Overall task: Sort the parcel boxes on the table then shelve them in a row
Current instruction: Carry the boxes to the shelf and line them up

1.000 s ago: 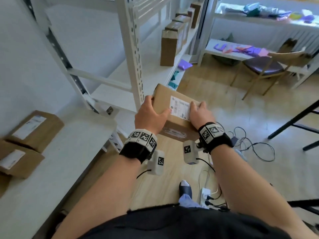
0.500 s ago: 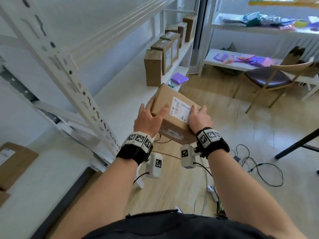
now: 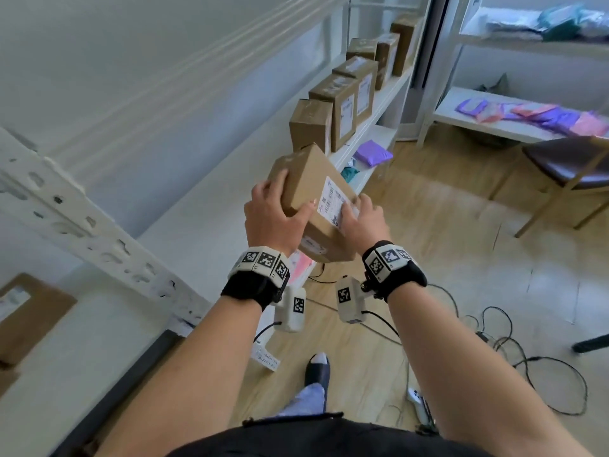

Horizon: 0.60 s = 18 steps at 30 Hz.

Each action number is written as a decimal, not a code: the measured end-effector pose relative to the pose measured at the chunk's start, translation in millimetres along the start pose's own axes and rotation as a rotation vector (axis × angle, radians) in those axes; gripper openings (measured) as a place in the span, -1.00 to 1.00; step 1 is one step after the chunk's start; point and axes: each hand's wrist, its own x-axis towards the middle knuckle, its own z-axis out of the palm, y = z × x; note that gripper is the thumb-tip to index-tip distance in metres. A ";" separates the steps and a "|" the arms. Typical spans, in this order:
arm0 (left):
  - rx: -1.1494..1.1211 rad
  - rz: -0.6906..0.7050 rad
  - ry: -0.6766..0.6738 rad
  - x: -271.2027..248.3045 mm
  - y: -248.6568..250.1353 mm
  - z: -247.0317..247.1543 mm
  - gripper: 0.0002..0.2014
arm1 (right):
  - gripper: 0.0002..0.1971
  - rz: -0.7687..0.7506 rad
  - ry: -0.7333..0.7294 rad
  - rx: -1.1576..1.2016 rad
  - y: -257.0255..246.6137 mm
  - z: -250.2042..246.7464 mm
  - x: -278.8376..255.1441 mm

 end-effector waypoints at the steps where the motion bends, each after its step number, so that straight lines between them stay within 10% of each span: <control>1: 0.035 0.003 0.013 10.7 -1.5 2.6 -0.28 | -0.42 -0.035 -0.018 -0.010 -4.8 2.9 8.6; 12: 0.331 0.028 0.198 167.5 -28.9 53.3 -0.25 | -0.37 -0.392 -0.136 -0.192 -71.9 32.8 151.3; 18: 0.264 0.113 0.042 216.3 -61.9 86.1 -0.07 | -0.49 -0.399 -0.153 -0.223 -87.7 50.5 212.4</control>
